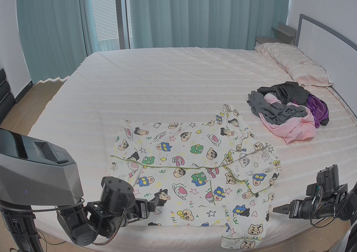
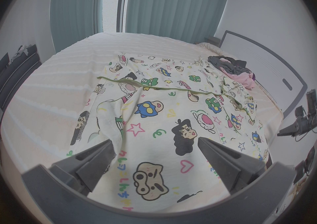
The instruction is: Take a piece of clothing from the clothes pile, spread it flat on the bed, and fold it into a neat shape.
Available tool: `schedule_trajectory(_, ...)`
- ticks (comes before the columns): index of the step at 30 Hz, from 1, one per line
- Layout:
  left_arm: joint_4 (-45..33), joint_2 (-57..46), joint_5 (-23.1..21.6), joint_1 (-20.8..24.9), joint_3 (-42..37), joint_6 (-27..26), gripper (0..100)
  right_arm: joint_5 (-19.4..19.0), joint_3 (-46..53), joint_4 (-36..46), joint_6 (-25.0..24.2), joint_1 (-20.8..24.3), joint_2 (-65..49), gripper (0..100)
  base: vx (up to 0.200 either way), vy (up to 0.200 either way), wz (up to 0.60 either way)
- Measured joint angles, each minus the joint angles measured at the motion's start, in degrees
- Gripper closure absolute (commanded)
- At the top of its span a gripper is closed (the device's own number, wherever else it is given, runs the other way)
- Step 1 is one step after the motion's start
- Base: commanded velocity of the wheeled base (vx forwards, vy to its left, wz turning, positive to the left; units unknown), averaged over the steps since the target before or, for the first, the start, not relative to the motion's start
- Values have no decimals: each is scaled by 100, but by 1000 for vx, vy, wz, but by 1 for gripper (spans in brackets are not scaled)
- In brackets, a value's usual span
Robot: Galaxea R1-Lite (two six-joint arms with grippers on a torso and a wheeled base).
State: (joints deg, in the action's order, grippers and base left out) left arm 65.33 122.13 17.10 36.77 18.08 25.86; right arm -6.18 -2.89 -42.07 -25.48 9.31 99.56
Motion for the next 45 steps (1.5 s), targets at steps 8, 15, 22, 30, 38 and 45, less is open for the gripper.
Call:
schedule_trajectory(8,-143,-24,416,162,-276,-205,0,5,2,0,0,-2,-2,0,0,0,0)
schedule_trajectory(15,-112,-82,733,479,-477,-266,0,5,5,6,0,5,-20,0,0,0,0)
schedule_trajectory(22,-137,-182,1163,560,-557,-262,0,6,9,9,-2,9,-24,0,0,0,0)
schedule_trajectory(30,-158,-525,1169,251,-538,-221,0,6,9,6,0,11,-28,0,0,0,0)
schedule_trajectory(38,-163,-746,1174,-321,-532,-66,0,6,6,9,0,27,-30,0,0,0,0)
schedule_trajectory(45,-176,-956,950,-948,-452,536,0,0,6,9,0,24,-30,0,0,0,0)
